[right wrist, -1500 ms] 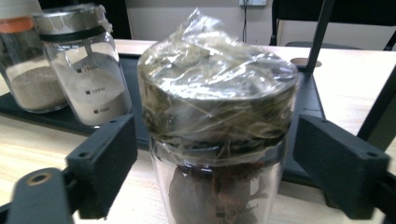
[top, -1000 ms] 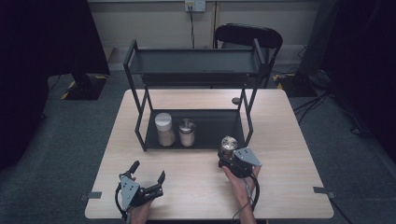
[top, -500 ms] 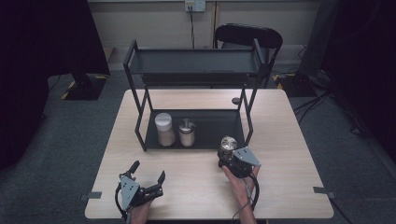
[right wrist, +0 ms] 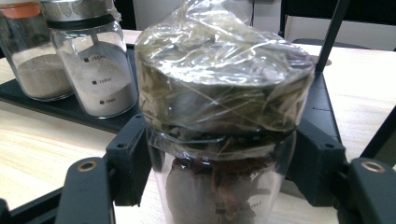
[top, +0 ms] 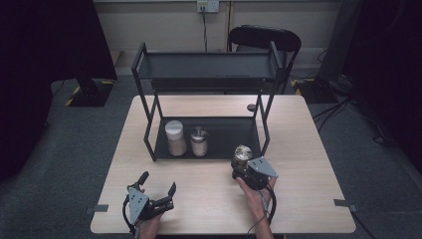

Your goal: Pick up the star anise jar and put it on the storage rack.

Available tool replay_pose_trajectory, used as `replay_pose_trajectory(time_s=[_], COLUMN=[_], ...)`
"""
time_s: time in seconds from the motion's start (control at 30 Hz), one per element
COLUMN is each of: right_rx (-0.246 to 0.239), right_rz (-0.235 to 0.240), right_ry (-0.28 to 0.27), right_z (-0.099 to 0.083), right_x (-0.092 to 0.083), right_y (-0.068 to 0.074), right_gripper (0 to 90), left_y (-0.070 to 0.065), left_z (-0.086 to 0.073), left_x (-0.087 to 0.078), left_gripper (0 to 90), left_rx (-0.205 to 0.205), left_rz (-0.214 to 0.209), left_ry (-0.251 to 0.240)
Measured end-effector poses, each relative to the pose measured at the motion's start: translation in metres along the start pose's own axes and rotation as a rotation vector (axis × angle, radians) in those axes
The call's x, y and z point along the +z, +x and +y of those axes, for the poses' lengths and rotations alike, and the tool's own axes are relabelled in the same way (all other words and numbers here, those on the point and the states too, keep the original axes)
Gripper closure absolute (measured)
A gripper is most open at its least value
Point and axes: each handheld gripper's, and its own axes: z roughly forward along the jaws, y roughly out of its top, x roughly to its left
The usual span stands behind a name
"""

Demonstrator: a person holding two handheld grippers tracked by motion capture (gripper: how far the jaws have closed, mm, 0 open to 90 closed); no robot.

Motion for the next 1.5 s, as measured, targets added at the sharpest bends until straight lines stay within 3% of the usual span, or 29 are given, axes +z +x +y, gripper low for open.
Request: replay_pose_trajectory(time_s=[1.5], right_rx=[-0.03], right_rz=[0.054], right_ry=[-0.004], right_z=[0.024], right_x=[-0.008], right_y=[0.002], right_gripper=[31.6], left_y=[0.0], left_z=[0.0], left_x=[0.0], left_gripper=[0.1], left_rx=[0.0], left_rz=[0.001], left_ry=[0.002])
